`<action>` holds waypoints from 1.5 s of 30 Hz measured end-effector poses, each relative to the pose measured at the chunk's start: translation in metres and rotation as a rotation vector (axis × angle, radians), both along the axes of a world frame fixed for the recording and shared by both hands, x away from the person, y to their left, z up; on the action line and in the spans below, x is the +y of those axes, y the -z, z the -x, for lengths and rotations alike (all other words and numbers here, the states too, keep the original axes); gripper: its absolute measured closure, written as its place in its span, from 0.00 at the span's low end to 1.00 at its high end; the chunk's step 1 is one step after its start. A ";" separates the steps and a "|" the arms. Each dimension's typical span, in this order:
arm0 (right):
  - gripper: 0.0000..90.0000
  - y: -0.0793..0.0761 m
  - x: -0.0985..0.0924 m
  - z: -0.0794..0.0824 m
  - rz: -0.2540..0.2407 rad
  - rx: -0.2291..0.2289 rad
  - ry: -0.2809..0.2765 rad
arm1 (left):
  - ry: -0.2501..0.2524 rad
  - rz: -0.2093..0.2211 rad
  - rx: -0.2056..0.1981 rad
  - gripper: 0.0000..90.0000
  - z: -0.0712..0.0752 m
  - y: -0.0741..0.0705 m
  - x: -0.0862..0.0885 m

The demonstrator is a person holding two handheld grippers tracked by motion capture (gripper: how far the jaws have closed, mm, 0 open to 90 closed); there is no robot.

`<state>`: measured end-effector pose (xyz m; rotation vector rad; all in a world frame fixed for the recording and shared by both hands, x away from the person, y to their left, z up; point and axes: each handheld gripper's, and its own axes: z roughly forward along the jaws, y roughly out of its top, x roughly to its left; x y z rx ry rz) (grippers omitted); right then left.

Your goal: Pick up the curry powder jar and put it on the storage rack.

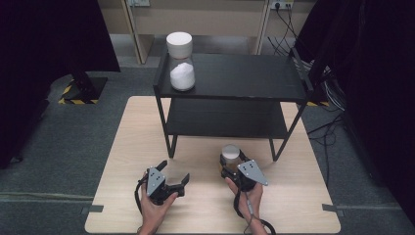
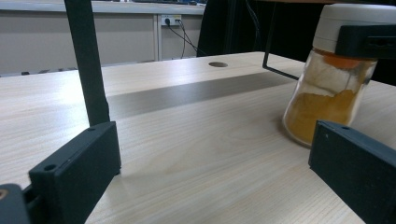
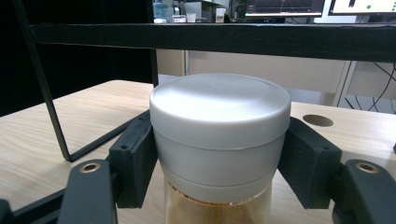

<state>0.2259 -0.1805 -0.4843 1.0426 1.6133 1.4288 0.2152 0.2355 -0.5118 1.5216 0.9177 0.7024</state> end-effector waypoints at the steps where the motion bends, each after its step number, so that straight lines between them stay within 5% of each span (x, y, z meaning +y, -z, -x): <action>1: 0.38 0.000 -0.001 0.003 -0.003 -0.011 0.007 | 0.001 0.000 0.000 0.01 0.000 0.000 0.000; 8: 0.38 -0.006 -0.009 0.017 -0.029 -0.072 0.029 | 0.002 -0.001 0.000 0.02 0.000 0.000 0.000; 21: 0.38 -0.043 -0.039 0.037 -0.087 -0.206 0.089 | 0.003 -0.006 -0.002 0.02 -0.001 0.000 -0.001; 45: 0.38 -0.089 -0.054 0.042 -0.095 -0.300 0.120 | 0.004 -0.011 -0.006 0.02 -0.001 0.000 -0.002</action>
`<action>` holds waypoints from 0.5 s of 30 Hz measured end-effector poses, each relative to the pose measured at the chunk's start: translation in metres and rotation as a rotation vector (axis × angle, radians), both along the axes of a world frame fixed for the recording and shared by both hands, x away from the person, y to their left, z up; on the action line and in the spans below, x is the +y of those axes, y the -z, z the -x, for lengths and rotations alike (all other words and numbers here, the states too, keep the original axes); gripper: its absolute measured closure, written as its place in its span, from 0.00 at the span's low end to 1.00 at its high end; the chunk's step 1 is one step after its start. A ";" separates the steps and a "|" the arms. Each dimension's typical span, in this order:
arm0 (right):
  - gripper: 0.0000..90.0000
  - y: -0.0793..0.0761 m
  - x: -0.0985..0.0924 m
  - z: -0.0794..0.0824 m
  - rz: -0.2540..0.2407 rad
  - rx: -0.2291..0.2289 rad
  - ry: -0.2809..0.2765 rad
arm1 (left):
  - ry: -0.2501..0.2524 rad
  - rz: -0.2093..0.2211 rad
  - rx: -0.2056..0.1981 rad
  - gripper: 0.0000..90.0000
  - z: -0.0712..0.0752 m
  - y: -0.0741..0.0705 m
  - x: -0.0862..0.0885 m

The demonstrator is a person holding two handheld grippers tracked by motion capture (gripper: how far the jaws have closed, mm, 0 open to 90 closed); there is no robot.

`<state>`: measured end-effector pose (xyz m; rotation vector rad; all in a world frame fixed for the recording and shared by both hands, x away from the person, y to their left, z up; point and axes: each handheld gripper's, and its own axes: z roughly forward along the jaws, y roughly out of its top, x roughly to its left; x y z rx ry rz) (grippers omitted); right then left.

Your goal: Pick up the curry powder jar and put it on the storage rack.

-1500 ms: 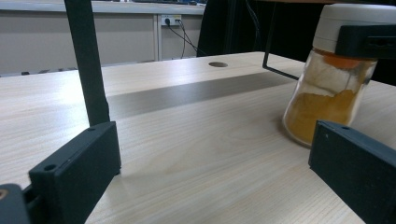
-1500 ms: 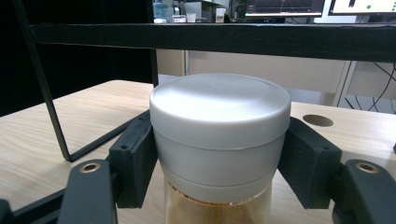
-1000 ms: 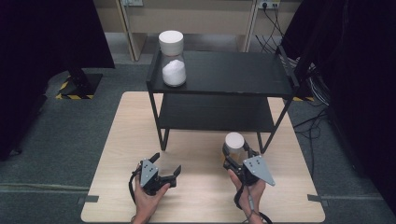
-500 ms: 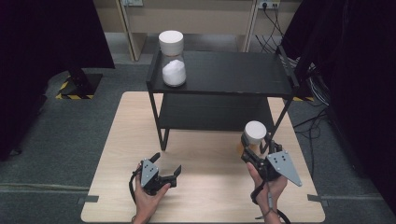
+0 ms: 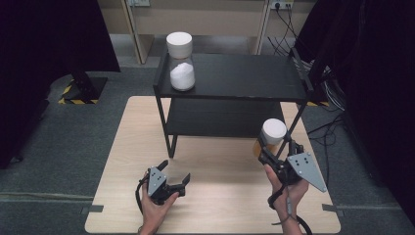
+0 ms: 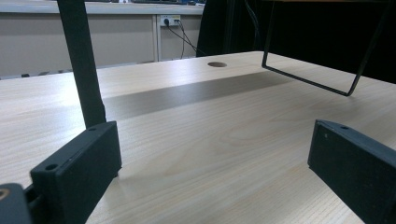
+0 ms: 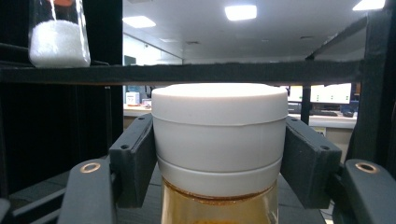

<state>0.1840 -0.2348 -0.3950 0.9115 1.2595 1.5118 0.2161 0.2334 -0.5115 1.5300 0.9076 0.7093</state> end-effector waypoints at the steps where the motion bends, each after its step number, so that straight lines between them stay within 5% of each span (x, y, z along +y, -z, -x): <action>1: 0.38 -0.001 0.000 0.000 0.004 -0.005 -0.001 | 0.000 -0.001 0.000 0.02 0.000 0.000 0.000; 15: 0.38 -0.023 0.000 -0.003 -0.008 -0.049 0.001 | 0.002 -0.003 0.000 0.02 0.000 0.000 0.000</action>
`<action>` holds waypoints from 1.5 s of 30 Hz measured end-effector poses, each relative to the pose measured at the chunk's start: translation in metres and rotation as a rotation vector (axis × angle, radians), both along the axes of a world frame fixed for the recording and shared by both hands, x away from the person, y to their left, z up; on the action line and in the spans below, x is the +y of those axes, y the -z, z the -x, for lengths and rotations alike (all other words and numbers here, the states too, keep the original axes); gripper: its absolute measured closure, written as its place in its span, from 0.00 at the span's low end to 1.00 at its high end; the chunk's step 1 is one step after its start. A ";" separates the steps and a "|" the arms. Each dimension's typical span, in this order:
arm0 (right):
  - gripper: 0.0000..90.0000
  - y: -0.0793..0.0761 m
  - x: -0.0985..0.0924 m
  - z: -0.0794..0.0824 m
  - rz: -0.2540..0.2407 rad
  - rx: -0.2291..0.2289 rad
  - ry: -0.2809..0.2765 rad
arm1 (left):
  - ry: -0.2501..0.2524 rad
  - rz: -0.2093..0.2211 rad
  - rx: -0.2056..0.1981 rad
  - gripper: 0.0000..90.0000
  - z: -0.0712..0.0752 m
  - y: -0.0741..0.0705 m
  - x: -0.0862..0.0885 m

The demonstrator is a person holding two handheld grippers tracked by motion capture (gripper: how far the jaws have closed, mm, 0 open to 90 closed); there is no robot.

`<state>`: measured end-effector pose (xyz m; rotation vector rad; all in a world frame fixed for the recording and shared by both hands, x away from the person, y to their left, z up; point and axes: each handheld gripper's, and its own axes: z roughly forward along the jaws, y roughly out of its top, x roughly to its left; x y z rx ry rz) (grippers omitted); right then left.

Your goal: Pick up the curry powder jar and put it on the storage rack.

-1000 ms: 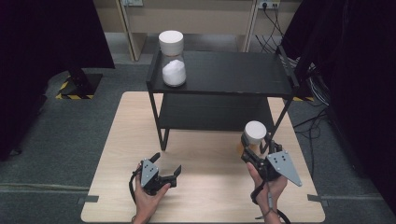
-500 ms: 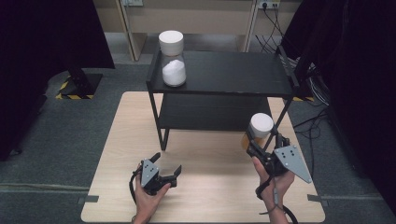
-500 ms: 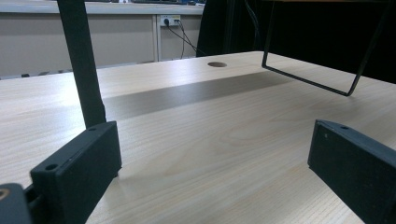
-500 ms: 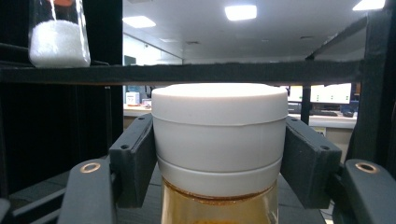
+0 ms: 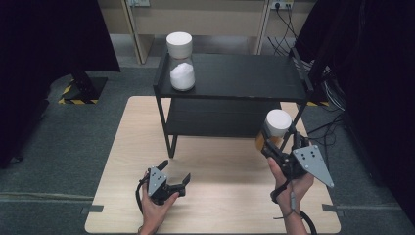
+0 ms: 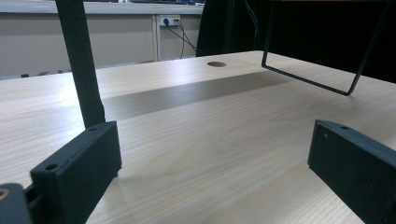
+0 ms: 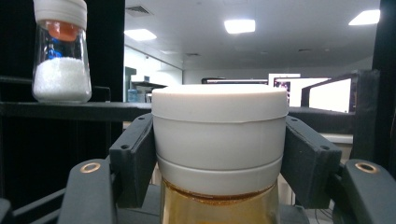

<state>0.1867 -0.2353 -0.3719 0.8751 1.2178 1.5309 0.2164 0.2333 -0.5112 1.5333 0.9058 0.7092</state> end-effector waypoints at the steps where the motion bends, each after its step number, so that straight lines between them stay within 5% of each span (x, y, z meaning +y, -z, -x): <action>1: 0.38 -0.002 0.000 0.000 0.002 0.000 0.000 | 0.000 0.000 0.000 0.02 0.000 0.000 0.000; 45: 0.38 -0.070 0.003 -0.024 -0.002 -0.024 -0.002 | 0.005 -0.003 -0.001 0.02 -0.001 0.000 0.000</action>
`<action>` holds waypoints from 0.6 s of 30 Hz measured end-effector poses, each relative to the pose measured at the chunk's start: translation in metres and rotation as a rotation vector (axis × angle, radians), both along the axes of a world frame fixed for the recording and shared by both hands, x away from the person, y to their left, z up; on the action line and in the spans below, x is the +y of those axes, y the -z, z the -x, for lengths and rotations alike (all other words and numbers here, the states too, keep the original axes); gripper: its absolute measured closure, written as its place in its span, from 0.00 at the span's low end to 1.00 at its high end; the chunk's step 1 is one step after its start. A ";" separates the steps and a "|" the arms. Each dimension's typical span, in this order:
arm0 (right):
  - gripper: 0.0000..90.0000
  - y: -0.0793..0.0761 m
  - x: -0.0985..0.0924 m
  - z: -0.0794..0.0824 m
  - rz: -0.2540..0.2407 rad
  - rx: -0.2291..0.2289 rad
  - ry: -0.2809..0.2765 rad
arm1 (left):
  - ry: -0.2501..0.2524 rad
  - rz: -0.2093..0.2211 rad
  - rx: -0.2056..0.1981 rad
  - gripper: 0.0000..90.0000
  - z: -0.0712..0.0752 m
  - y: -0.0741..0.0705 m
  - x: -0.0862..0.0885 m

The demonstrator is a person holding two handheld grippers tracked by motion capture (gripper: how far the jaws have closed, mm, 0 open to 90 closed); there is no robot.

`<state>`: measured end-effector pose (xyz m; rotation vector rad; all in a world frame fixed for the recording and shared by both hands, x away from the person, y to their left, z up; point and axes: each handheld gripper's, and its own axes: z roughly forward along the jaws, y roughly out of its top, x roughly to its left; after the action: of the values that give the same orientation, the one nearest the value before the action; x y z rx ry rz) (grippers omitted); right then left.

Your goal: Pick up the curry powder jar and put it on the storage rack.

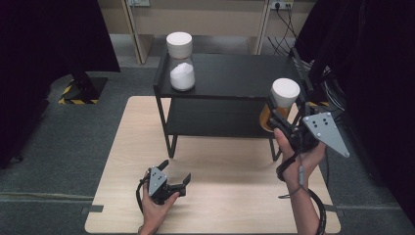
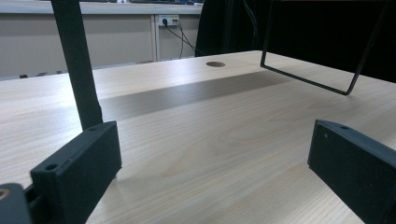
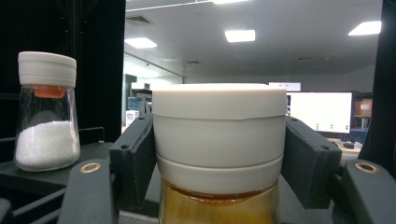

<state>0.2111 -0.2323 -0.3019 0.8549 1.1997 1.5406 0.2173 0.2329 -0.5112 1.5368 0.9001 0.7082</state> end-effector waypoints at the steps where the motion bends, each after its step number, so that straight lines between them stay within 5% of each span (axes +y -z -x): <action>1: 0.38 -0.002 0.000 -0.001 -0.001 0.001 -0.002 | 0.000 0.000 0.000 0.02 0.000 0.000 0.000; 18: 0.38 -0.032 0.004 -0.012 -0.002 -0.012 0.012 | 0.001 0.000 0.000 0.02 0.000 0.000 0.000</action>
<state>0.2227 -0.2280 -0.2699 0.8517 1.1826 1.5355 0.2177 0.2328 -0.5112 1.5369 0.8996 0.7072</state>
